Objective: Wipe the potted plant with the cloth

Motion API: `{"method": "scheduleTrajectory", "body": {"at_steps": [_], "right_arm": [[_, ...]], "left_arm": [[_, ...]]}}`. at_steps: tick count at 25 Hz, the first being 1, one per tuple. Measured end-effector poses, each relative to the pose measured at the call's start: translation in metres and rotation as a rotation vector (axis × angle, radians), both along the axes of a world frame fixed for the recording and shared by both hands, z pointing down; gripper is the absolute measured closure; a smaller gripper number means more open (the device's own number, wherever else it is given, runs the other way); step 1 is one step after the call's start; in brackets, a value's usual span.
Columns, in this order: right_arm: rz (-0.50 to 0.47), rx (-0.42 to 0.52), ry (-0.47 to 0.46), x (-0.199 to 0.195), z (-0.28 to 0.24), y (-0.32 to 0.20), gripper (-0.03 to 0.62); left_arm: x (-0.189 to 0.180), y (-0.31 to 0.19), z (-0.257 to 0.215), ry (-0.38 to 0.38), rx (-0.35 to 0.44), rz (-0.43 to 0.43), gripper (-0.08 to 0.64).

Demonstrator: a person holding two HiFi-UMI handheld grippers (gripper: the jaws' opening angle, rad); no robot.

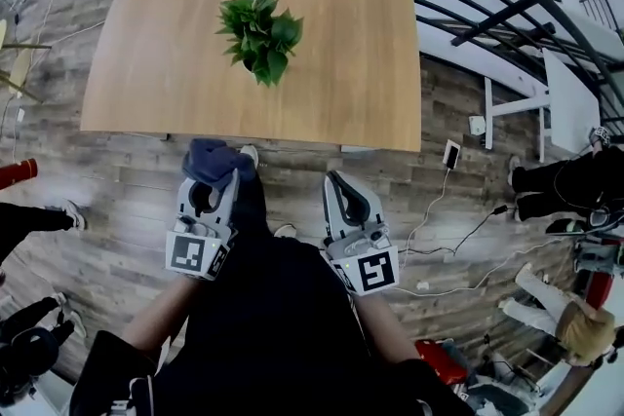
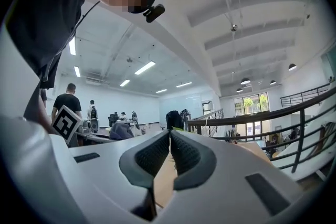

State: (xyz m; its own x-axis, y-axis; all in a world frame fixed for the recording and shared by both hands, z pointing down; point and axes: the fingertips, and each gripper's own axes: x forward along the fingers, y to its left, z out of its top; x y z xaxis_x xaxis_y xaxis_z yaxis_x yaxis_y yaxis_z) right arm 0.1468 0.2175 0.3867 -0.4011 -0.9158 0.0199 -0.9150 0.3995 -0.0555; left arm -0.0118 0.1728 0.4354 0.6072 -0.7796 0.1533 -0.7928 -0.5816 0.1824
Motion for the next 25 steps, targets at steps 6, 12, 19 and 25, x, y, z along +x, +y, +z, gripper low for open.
{"method": "scheduleTrajectory", "body": {"at_steps": [6,12,19,25], "right_arm": [[-0.028,-0.041,0.064,-0.006,0.013,-0.059,0.572],[0.015,-0.104,0.107,-0.003,0.038,-0.109,0.572],[0.035,-0.162,0.202,-0.005,0.080,-0.158,0.571],[-0.043,-0.287,0.253,-0.003,0.136,-0.188,0.550]], "left_arm": [[0.009,-0.052,0.011,0.027,0.038,0.085,0.420],[-0.004,-0.105,0.047,-0.066,0.034,0.157,0.420],[-0.007,-0.141,0.093,-0.064,-0.023,0.327,0.419],[-0.016,-0.169,0.151,0.002,-0.185,0.341,0.419]]}}
